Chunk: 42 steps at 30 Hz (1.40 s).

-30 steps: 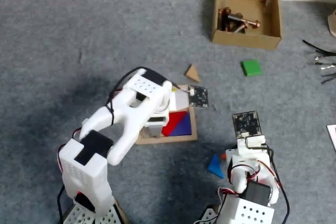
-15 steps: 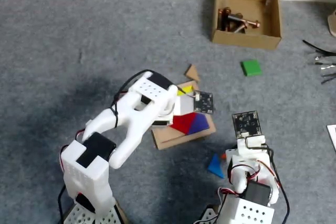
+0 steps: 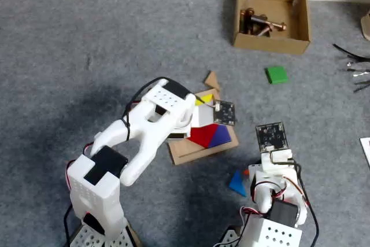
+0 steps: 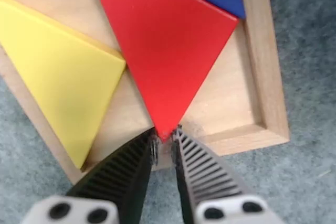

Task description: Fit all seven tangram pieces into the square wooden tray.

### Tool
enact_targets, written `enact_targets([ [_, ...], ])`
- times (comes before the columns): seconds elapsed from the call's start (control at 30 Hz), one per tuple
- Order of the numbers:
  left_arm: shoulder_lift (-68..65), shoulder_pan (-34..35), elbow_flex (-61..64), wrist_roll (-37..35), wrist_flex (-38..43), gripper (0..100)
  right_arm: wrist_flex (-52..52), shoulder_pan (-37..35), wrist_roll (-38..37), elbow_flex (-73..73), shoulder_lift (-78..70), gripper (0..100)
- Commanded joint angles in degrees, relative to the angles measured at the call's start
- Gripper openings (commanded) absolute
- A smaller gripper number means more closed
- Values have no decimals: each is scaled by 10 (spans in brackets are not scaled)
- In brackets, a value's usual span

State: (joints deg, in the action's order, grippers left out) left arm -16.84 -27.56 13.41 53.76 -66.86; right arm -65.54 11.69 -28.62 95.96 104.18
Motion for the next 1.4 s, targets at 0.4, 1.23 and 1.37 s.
enact_targets([
  [0.4, 11, -21, -10, -2, 3, 4, 12, -10, -5, 59, 6, 203],
  [1.23, 211, -35, 20, -185, -59, 4, 12, -10, -5, 59, 6, 203],
  [1.37, 214, -23, 94, -184, 49, 4, 12, -10, -5, 59, 6, 203],
])
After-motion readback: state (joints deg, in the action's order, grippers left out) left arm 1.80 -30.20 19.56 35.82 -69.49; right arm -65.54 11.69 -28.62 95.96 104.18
